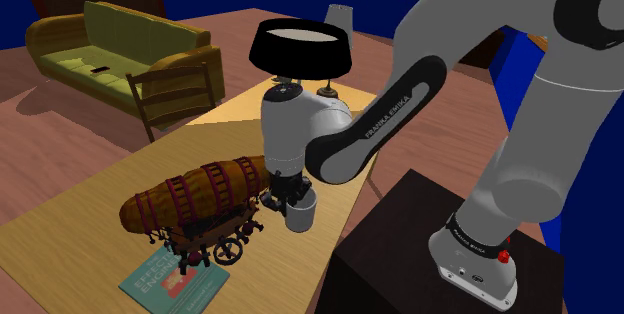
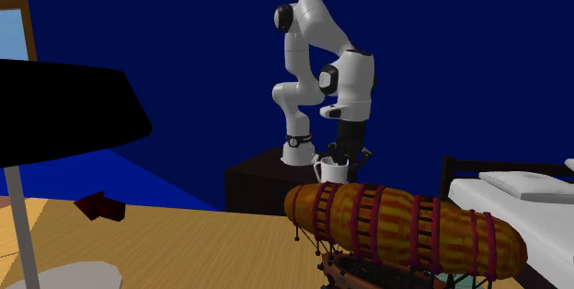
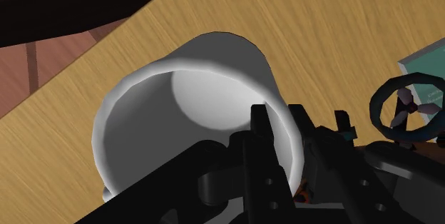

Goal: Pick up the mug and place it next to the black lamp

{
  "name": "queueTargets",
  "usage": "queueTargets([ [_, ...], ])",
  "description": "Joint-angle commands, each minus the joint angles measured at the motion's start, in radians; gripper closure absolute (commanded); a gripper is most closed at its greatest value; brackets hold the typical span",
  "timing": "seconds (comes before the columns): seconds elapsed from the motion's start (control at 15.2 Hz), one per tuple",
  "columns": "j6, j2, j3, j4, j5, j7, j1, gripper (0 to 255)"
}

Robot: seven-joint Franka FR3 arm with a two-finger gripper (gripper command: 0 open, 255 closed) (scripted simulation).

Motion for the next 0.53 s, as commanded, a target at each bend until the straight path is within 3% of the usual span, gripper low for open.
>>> queueTargets([
  [0.0,-0.026,-0.029,0.009,0.002,0.028,-0.020,-0.006,255],
  [0.46,-0.115,-0.115,0.022,0.023,0.106,-0.077,-0.015,255],
])
